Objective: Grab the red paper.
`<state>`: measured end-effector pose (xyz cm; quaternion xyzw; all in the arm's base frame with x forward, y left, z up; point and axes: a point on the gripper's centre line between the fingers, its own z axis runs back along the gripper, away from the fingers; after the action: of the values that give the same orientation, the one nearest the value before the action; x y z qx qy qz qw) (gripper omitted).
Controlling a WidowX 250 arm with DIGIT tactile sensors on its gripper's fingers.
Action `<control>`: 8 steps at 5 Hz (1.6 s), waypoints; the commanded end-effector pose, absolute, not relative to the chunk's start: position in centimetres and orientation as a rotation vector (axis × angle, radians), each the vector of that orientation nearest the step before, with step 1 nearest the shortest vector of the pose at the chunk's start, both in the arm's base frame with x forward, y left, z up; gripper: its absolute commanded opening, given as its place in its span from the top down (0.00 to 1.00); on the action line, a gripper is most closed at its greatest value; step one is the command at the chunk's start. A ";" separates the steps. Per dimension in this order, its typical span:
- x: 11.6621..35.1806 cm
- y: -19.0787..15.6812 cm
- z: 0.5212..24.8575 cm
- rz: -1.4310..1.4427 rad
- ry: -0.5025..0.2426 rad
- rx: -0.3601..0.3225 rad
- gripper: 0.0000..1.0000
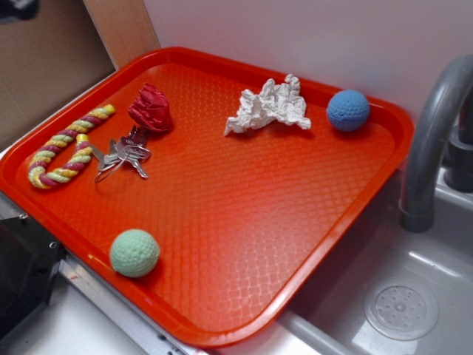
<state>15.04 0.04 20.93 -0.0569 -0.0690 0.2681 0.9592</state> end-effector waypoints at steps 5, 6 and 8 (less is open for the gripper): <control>25.7 7.6 6.8 1.143 -0.344 0.177 0.00; 25.7 7.7 5.0 1.106 -0.331 0.223 0.00; 24.8 6.3 2.6 1.014 -0.264 0.208 0.00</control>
<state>25.20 5.75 2.00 0.1008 -0.1217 0.4912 0.8566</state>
